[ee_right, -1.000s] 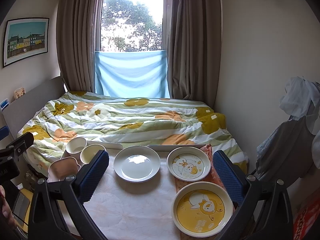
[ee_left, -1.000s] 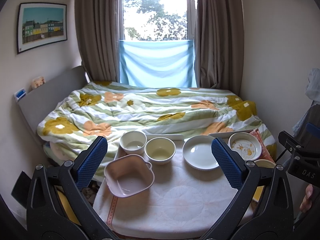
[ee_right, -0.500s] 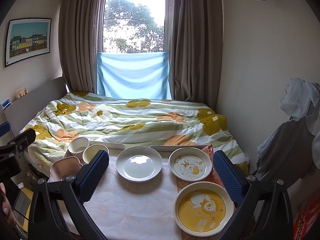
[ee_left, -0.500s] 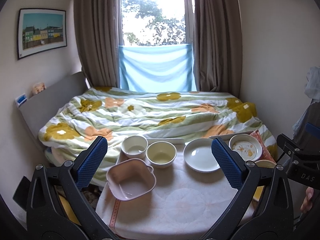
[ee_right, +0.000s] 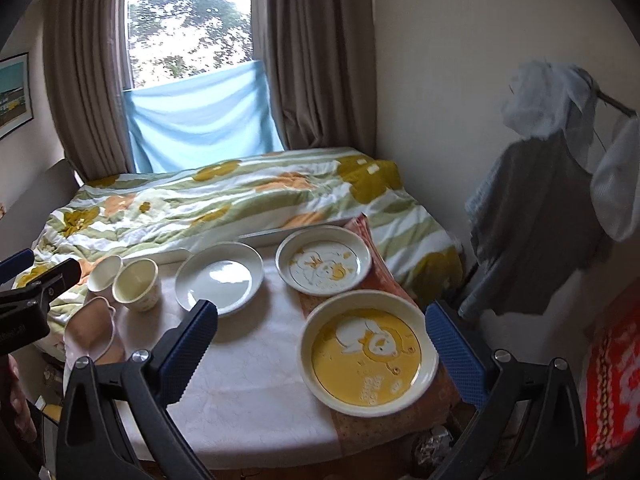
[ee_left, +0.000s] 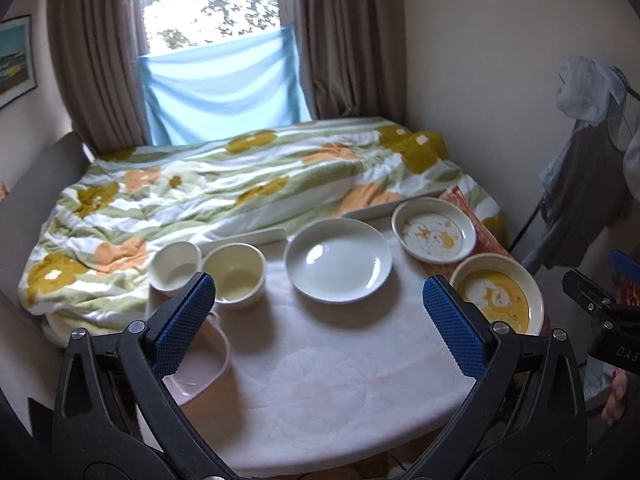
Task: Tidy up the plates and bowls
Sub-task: 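Grasp the rim of the large yellow-printed plate with both grippers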
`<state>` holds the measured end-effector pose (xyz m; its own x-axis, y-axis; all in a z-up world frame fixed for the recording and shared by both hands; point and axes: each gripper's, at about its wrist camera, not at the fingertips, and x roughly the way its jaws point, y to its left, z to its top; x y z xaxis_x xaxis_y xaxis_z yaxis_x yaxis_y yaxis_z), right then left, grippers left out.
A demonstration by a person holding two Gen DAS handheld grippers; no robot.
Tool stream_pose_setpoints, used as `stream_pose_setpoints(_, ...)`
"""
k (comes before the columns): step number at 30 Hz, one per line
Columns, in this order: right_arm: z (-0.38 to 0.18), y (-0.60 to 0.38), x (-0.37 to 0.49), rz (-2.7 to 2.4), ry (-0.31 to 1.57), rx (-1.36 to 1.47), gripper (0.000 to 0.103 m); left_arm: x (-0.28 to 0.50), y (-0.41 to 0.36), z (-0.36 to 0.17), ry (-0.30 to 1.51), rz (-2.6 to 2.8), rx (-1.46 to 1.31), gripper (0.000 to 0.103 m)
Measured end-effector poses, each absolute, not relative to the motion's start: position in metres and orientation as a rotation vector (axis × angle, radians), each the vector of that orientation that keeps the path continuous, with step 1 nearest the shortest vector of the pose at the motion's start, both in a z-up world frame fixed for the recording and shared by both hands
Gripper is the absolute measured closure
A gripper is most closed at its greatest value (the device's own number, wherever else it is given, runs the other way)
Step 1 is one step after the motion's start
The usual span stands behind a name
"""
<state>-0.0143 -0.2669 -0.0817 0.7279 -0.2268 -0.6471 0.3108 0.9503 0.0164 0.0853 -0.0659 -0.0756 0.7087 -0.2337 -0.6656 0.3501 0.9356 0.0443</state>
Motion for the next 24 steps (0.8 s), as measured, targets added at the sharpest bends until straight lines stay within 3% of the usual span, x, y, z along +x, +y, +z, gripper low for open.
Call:
stream_pose_setpoints(8,-0.17,-0.359,-0.038,-0.38,0.854,0.361,0.002,0.118,-0.163,-0.178,0.986,-0.596,0.213,0.0)
stream_pose_setpoints(11,-0.2,-0.391,-0.042,-0.353,0.871,0.467,0.014,0.126,-0.197,-0.214,1.069,-0.655,0.236,0.0)
stream_pose_setpoints(13,-0.217,-0.408,-0.041,-0.324,0.882,0.525,0.028,0.133,-0.216,-0.233,1.104,-0.673,0.245,0.004)
stream_pose_setpoints(18,-0.252,-0.438,-0.024,-0.27,0.929,0.599,0.053,0.146,-0.25,-0.269,1.179,-0.712,0.274,0.03)
stream_pose_setpoints(24,-0.271,-0.455,-0.004,-0.207,0.946,0.622,0.07,0.156,-0.269,-0.292,1.242,-0.713,0.274,0.058)
